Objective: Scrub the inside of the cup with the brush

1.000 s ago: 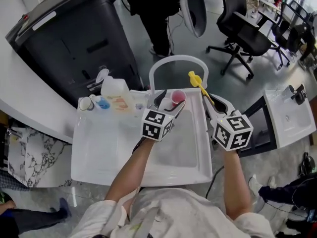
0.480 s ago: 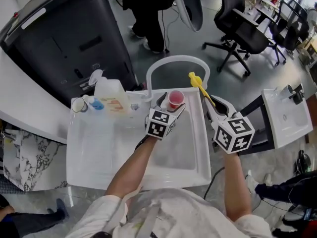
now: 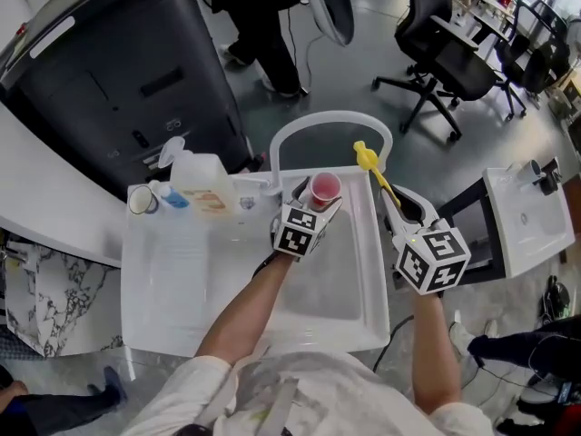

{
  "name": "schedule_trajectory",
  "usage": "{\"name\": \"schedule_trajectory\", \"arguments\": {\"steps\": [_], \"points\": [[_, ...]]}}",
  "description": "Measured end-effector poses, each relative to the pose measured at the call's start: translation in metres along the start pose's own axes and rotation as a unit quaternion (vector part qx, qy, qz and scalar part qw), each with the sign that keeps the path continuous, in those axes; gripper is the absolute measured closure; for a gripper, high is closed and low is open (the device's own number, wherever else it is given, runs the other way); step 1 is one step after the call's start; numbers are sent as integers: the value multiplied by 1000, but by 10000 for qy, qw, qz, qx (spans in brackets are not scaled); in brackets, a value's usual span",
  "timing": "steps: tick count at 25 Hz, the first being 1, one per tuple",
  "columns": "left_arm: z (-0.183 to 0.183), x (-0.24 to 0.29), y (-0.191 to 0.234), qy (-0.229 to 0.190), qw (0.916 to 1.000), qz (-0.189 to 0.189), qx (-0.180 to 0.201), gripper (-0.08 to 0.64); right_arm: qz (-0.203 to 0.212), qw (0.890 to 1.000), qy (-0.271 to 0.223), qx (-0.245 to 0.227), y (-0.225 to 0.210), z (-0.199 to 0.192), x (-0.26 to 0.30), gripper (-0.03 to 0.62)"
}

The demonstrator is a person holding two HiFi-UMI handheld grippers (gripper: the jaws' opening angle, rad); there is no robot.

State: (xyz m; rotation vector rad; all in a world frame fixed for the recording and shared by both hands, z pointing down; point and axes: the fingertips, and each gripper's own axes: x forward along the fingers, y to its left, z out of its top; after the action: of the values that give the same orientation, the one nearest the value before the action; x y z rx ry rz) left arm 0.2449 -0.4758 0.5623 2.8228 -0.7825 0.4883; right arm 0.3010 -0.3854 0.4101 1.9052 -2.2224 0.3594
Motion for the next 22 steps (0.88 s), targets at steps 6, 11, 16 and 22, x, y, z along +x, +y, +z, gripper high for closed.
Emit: {"name": "schedule_trajectory", "arguments": {"steps": [6,11,16,22], "points": [[-4,13,-1,90,9998,-89,172,191,-15,10000,77,51,-5,-8,2,555],[-1,9,0,76,9994,-48,342,242,-7,9999,114,78,-6,-11,1,555],[8,-4,-4,28,9992,-35,407,245,62,9999,63,86,-3,-7,-3,555],[21,-36,-10,-101,9988,138,454,245,274,9996,59,56,13,-7,-13,557]]}}
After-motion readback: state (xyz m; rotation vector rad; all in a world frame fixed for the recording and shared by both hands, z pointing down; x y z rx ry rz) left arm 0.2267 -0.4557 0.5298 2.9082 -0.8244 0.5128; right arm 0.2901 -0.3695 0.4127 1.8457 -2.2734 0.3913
